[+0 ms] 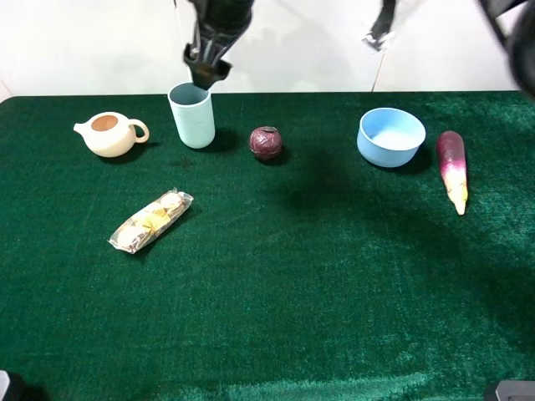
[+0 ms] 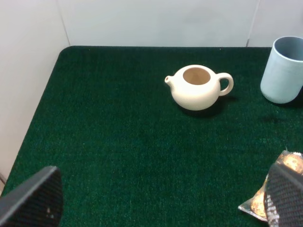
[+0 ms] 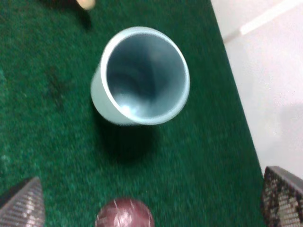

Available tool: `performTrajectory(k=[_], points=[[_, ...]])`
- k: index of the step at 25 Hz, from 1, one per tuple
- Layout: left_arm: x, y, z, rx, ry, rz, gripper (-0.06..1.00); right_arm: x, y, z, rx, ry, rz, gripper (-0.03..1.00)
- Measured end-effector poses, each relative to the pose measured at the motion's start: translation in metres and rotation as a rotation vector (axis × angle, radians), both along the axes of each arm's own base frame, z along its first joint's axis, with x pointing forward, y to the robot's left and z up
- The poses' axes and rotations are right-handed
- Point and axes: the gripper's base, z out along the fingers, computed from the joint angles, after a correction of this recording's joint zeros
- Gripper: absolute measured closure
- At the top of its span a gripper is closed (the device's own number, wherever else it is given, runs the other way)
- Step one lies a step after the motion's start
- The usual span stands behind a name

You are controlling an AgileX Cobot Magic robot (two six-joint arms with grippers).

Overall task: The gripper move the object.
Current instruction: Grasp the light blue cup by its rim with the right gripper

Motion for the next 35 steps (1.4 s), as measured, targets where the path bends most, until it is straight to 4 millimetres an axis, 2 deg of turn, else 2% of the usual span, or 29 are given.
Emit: performTrajectory(k=[7, 18, 25, 35], points=[[0.000, 0.000, 0.000, 0.000, 0.000, 0.000, 0.10, -0.010, 0.027, -0.015, 0.009, -0.007, 0.119, 0.27], [0.000, 0.000, 0.000, 0.000, 0.000, 0.000, 0.10, -0.004, 0.041, -0.046, 0.024, -0.038, 0.222, 0.27], [0.000, 0.000, 0.000, 0.000, 0.000, 0.000, 0.10, 0.004, 0.042, -0.065, 0.011, -0.033, 0.233, 0.27], [0.000, 0.000, 0.000, 0.000, 0.000, 0.000, 0.10, 0.021, 0.031, -0.091, -0.002, -0.002, 0.195, 0.27]])
